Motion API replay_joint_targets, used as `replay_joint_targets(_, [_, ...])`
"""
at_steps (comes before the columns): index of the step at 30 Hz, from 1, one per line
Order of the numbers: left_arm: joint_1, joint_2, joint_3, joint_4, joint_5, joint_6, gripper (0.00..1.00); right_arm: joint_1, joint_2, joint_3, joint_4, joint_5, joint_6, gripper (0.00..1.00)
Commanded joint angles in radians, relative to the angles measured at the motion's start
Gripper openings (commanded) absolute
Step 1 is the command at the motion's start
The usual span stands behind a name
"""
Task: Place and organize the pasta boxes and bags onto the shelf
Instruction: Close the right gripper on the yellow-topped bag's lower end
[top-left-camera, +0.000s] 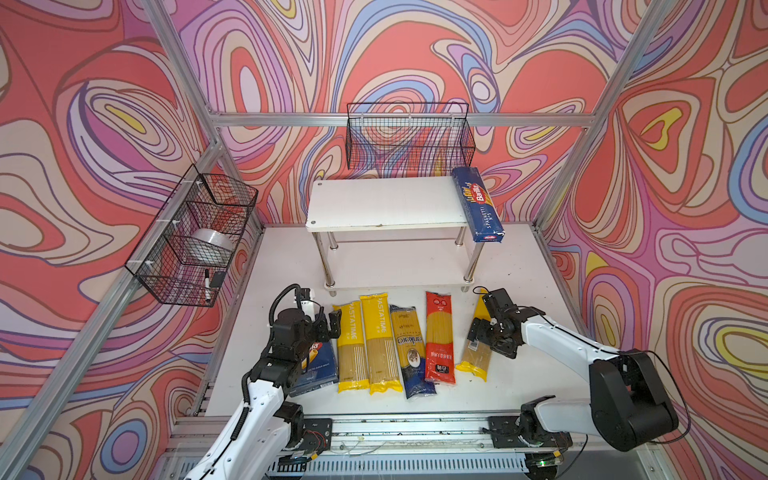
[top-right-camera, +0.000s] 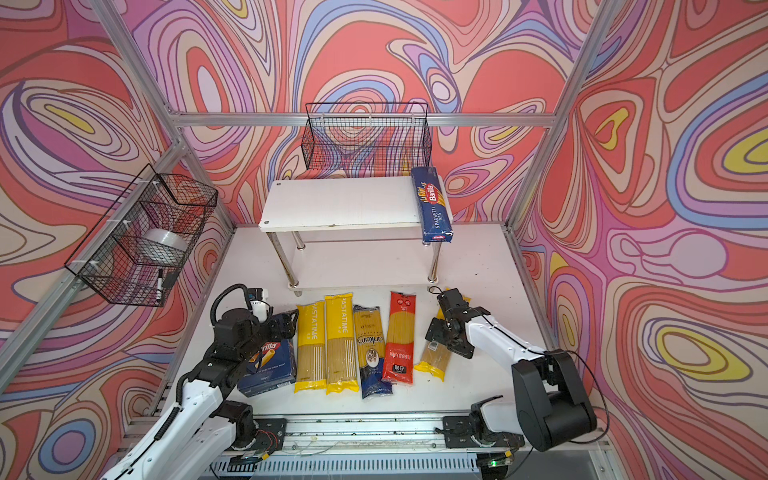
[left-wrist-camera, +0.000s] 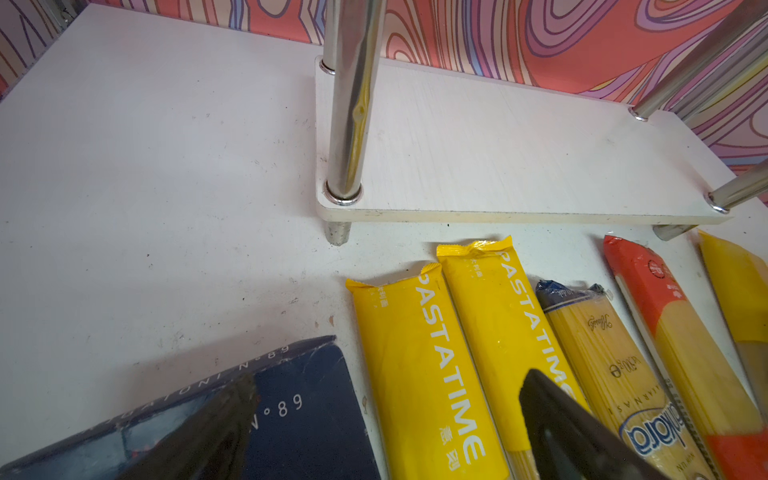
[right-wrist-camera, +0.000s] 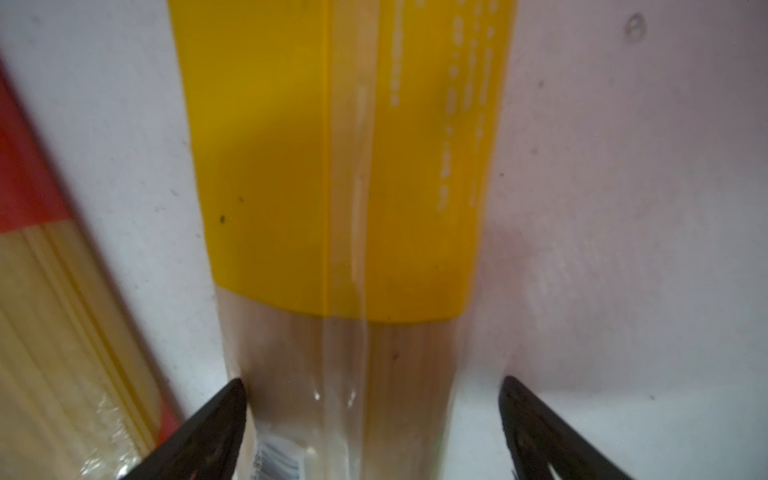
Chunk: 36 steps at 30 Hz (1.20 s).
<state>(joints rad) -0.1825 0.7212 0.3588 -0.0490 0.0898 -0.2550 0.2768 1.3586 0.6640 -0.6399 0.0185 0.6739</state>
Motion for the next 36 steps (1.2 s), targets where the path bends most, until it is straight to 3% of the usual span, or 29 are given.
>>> replay_joint_targets(1, [-0.001,-0.008,-0.005,0.001,0.011,0.011,1.0,0.022,0.022,0.004,-0.021,0.055,-0.005,0.98])
replay_joint_targets(13, [-0.001,-0.008,-0.005,0.0,0.011,0.011,1.0,0.114,0.155,0.024,0.063,0.029,0.041,0.97])
replay_joint_targets(26, [-0.001,-0.008,-0.004,0.001,0.008,0.011,1.0,0.125,0.117,-0.029,0.066,0.063,0.078,0.94])
replay_joint_targets(36, [-0.001,-0.008,-0.005,0.0,0.009,0.011,1.0,0.125,0.067,-0.077,0.107,0.007,0.054,0.69])
